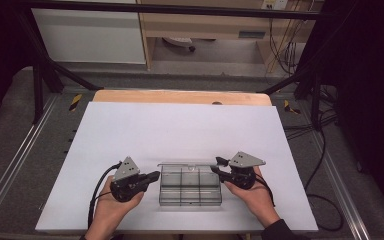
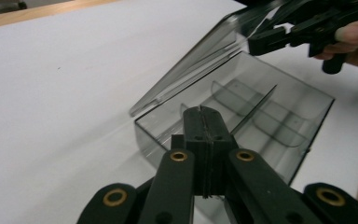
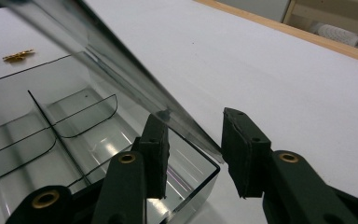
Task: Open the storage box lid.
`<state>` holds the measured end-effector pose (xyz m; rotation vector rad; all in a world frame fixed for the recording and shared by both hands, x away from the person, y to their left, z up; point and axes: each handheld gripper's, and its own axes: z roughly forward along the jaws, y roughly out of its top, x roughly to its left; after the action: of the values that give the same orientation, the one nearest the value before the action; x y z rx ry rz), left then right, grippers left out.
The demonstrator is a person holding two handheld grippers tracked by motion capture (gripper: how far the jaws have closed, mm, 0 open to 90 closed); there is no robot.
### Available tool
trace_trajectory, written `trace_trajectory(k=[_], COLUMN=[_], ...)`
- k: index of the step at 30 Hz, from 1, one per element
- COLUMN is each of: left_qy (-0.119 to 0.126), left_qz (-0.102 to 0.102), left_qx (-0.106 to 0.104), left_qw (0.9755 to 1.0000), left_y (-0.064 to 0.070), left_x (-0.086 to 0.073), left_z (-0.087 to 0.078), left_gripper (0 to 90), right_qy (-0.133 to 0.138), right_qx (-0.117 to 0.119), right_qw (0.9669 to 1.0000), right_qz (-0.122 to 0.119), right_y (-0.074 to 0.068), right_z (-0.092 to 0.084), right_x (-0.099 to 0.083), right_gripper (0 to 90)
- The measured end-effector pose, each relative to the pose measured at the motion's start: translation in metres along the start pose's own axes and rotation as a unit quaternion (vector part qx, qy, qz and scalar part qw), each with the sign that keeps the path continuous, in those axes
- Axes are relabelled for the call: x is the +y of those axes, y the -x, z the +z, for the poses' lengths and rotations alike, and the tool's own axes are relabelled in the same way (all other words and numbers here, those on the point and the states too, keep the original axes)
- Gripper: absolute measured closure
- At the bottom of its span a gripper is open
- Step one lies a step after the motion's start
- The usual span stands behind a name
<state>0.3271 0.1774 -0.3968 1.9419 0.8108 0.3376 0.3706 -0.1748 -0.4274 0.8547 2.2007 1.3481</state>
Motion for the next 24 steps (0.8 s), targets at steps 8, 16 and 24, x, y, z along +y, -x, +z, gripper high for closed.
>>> trace_trajectory(k=[8, 16, 24], left_qy=[-0.013, -0.015, 0.01], left_qz=[0.002, 0.004, 0.004], left_qx=[0.01, 0.027, 0.005], left_qw=[0.9999, 0.9995, 0.9999], left_y=[-0.016, -0.024, -0.025], left_x=[-0.006, -0.006, 0.003], left_z=[0.009, 0.032, 0.054], left_gripper=[86.3, 46.6, 39.0], right_qy=[0.0, 0.0, -0.003], right_qx=[0.001, 0.003, 0.004], right_qw=[1.0, 1.0, 1.0], right_qz=[0.002, 0.003, 0.003], right_y=[0.0, 0.001, 0.001], right_z=[0.0, 0.0, 0.0], right_x=[0.0, 0.0, 0.001], right_gripper=[61.9, 61.9, 61.9])
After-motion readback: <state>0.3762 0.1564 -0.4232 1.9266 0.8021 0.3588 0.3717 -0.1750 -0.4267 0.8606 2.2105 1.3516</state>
